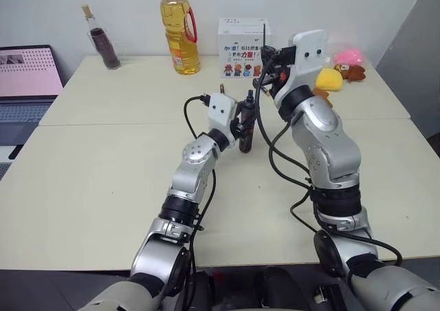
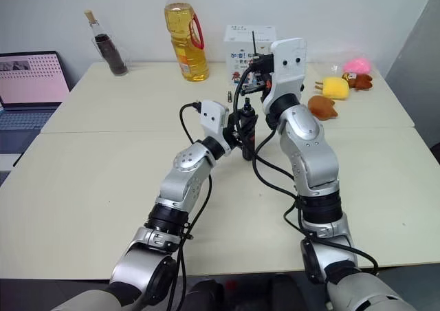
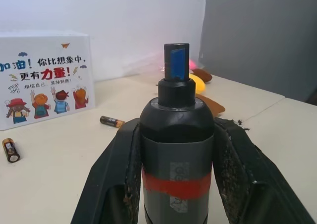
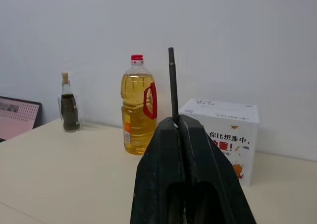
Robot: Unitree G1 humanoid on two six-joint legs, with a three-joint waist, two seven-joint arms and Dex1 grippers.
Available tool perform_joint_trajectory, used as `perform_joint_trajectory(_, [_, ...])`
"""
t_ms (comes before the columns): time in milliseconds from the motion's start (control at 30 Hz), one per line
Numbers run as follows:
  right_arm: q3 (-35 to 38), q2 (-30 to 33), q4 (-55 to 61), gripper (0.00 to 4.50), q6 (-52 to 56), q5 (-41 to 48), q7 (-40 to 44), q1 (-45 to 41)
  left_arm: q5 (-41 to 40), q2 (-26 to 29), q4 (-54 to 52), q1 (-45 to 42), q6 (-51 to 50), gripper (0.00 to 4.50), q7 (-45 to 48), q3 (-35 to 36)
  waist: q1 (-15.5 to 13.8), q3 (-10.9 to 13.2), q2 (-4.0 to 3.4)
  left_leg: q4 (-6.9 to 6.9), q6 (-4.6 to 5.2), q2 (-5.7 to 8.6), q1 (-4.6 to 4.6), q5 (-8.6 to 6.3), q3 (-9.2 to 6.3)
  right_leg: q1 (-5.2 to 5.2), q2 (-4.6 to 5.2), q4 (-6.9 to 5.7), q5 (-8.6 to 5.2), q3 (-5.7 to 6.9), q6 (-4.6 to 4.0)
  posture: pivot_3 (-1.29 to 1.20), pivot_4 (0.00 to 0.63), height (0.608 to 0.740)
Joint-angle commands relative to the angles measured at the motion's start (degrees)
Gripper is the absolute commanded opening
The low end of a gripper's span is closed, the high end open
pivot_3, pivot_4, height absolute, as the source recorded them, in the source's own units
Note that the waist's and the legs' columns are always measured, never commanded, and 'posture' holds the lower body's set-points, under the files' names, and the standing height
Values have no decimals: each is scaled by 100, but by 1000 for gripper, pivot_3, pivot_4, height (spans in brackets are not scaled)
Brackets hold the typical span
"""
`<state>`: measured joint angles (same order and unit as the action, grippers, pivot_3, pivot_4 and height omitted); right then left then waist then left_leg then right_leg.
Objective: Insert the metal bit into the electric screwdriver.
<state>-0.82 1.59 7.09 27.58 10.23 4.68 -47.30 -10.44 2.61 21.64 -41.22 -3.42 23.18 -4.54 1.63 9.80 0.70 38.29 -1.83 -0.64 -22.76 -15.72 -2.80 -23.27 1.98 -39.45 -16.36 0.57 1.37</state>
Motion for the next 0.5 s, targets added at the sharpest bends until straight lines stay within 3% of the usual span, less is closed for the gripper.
perform_joint_trajectory(33, [-17,-133,125,8,-271,-38,-74,-27,93,26,112,-3,10,1662,13,25,-1,0,0,0,0,0,0,0,-1,0,0,0,0,1,0,0,150,740])
perform_joint_trajectory(500, [-93,-580,151,8,-283,-20,-239,172,58,76,-237,181,-146,1662,120,20,1,0,0,-8,-2,-1,4,1,0,1,0,2,0,-1,0,0,150,740])
